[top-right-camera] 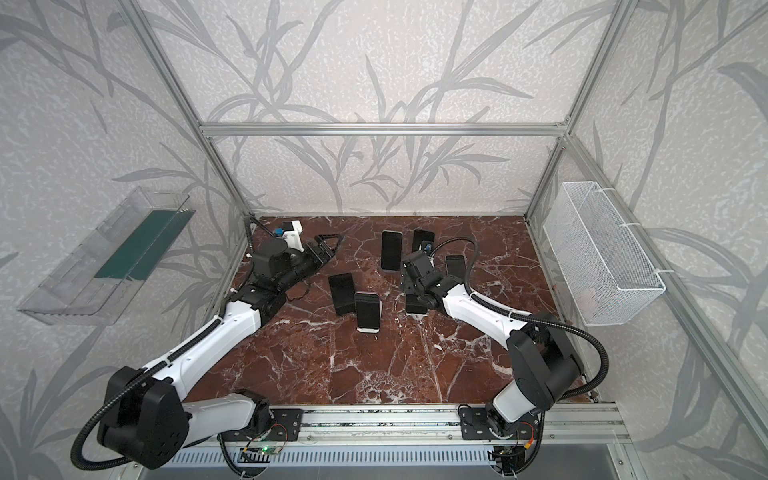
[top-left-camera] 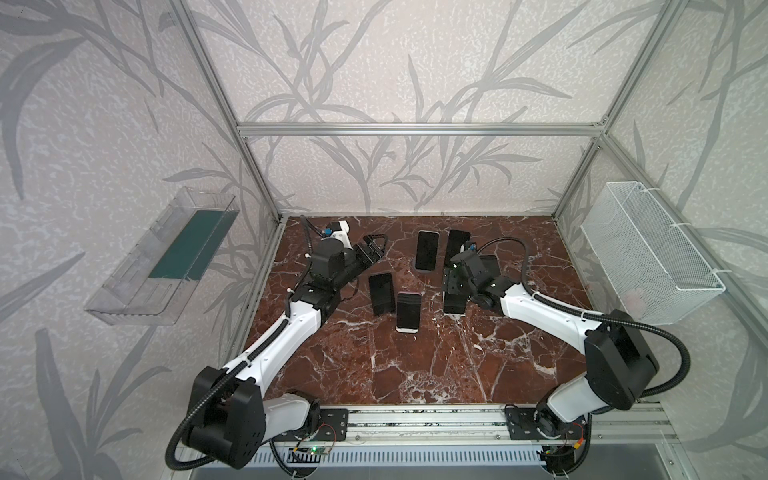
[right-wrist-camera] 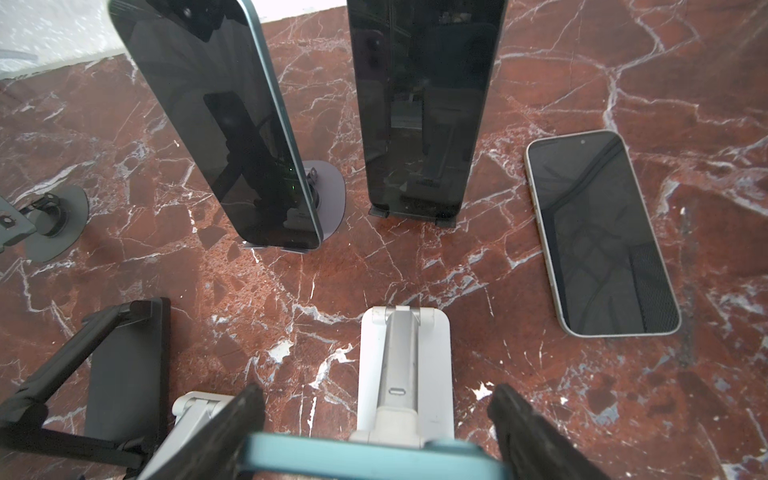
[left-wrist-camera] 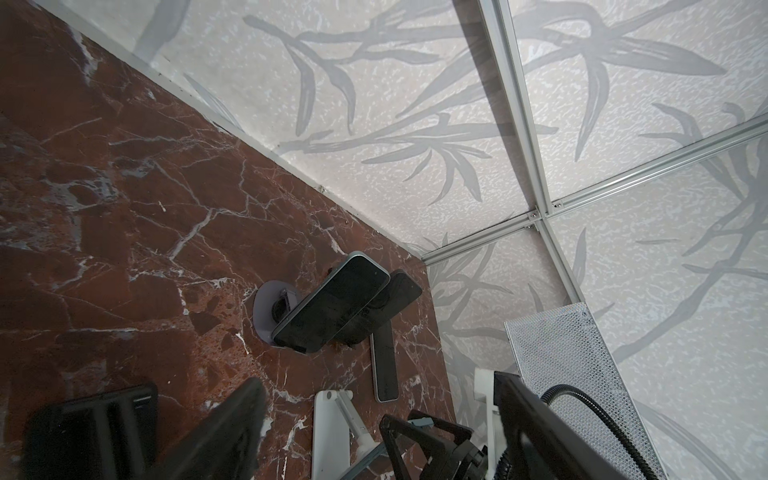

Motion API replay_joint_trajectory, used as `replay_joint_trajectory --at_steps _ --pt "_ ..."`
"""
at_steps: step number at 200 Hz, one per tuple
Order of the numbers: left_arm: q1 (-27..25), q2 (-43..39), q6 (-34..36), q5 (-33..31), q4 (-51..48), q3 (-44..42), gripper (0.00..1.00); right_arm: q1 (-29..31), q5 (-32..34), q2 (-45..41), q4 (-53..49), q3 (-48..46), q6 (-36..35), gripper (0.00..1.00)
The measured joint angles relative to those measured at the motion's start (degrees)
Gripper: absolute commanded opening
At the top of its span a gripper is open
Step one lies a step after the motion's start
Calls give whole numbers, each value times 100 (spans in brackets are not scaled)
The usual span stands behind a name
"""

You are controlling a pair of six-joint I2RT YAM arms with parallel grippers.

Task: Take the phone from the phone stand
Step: 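Move the right gripper over the phone in the stand nearest the robot, then close the right gripper on the teal-framed phone and lift it from the white stand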

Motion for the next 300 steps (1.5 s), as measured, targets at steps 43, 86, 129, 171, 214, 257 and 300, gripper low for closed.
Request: replay_joint_trajectory --at_steps 43,86,129,171,214,257,300 --pt "0 -149 26 -50 11 -2 88 129 240 109 39 2 0 83" --pt "0 -149 -42 -52 55 -44 88 170 468 131 42 2 -13 79" --pt "0 -151 -109 -46 114 -50 87 170 518 133 44 0 -76 74" --pt "0 -151 -129 11 210 -50 87 192 546 133 55 -2 -175 71" --pt "0 -149 -170 205 304 -50 87 197 483 90 177 -63 -494 70" --pt "-4 -140 -216 315 411 -50 86 197 400 -63 164 -63 -737 69" --pt "-9 -109 -221 398 498 -50 85 197 391 -295 17 -63 -881 69"
